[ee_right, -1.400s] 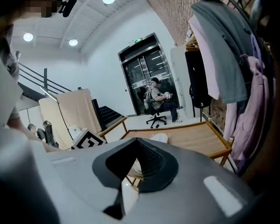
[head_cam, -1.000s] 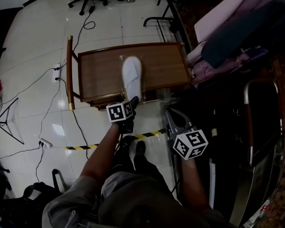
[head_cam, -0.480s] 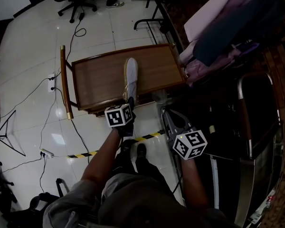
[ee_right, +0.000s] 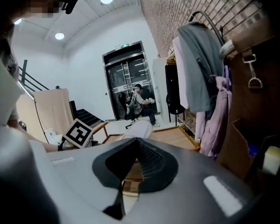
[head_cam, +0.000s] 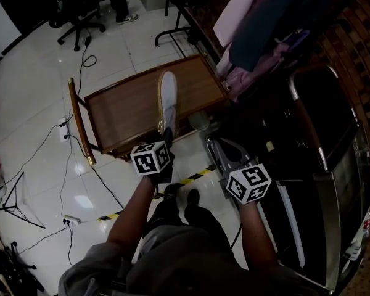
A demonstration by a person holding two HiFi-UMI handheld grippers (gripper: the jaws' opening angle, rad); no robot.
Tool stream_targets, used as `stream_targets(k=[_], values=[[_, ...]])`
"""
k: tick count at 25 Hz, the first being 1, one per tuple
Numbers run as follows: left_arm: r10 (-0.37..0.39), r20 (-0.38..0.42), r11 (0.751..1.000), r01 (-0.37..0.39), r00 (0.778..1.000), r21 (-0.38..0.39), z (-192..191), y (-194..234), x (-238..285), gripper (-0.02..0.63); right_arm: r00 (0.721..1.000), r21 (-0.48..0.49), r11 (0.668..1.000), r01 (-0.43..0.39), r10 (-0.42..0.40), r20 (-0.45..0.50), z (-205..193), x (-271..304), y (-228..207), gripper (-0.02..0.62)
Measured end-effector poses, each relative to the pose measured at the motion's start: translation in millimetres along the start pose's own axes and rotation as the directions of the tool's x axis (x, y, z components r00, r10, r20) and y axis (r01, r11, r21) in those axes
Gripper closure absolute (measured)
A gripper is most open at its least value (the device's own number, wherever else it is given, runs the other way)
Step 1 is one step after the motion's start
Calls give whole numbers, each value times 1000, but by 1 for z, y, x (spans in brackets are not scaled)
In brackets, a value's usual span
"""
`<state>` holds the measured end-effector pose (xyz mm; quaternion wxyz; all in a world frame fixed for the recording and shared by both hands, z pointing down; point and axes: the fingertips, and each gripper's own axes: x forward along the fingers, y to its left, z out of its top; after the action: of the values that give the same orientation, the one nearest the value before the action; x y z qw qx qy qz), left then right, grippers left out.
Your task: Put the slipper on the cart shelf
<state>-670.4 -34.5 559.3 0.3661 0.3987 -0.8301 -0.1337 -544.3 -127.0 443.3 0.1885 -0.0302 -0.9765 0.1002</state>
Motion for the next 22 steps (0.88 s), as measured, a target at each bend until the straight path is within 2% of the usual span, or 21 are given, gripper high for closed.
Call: stream_targets(k=[7, 11, 15, 22], values=[[-86, -9, 987, 86, 996, 137, -4, -68, -26, 528, 992, 27, 994, 102, -104, 68, 1, -64, -15, 597], [-135, -20, 972, 136, 991, 190, -22, -119, -53, 528, 982, 42, 988, 148, -152, 115, -1, -122, -23, 597], [-164, -43, 957, 170, 985, 237, -58, -163, -80, 528, 965, 65, 979, 194, -203, 164, -16, -190, -23, 597], [-207, -114, 933, 231, 972, 277, -149, -230, -142, 528, 942, 102, 962, 252, -268, 199, -59, -305, -10, 597]])
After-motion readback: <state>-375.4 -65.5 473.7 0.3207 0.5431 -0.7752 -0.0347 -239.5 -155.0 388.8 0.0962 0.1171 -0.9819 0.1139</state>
